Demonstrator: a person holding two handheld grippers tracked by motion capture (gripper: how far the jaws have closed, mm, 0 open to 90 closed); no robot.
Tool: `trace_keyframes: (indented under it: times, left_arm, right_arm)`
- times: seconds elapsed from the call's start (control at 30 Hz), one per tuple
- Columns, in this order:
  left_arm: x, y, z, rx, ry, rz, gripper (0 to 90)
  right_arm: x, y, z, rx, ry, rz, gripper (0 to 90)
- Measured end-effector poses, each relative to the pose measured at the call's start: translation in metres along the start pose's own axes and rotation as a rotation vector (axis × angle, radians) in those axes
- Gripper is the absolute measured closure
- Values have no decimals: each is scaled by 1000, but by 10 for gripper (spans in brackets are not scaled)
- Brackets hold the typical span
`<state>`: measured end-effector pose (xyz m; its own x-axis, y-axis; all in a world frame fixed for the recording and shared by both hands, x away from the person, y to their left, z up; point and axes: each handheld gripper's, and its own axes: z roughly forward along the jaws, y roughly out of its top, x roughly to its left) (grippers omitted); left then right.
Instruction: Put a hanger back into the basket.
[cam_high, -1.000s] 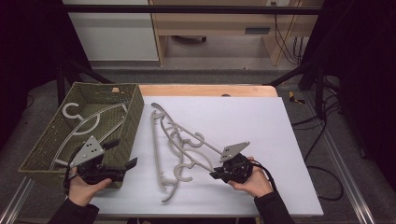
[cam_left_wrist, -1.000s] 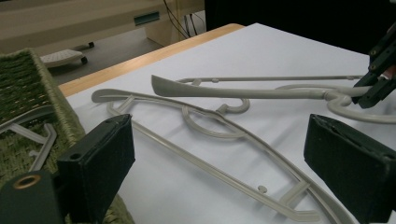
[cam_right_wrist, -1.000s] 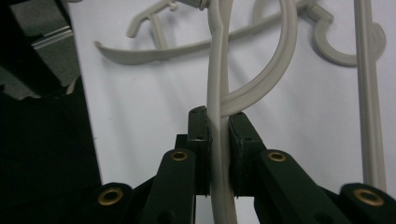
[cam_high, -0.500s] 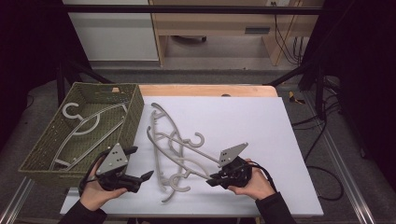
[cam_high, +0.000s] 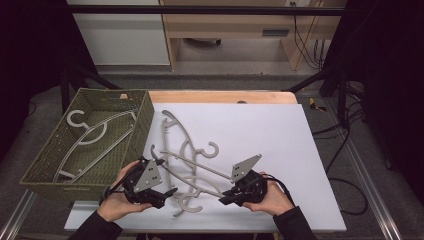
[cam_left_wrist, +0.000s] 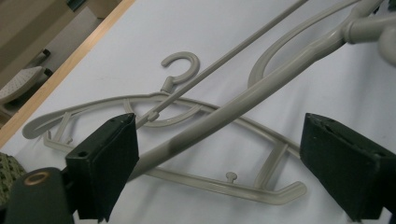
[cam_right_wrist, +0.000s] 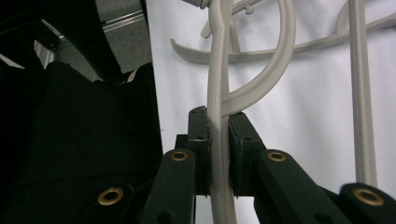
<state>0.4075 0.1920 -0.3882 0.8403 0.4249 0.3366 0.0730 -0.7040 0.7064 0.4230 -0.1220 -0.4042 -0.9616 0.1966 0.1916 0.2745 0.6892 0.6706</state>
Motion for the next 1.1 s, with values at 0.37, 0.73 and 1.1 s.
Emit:
trace_keyframes:
  times: [0.37, 0.73, 1.1]
  left_arm:
    - [-15, 3, 19, 81, -7, 213, 342]
    - [-18, 0, 22, 62, -13, 305, 621]
    - [-21, 1, 18, 51, 19, 349, 678]
  right_arm:
    - [1, 0, 4, 30, 30, -2, 813]
    - [3, 0, 3, 33, 56, -22, 813]
    - [1, -2, -2, -4, 41, -33, 813]
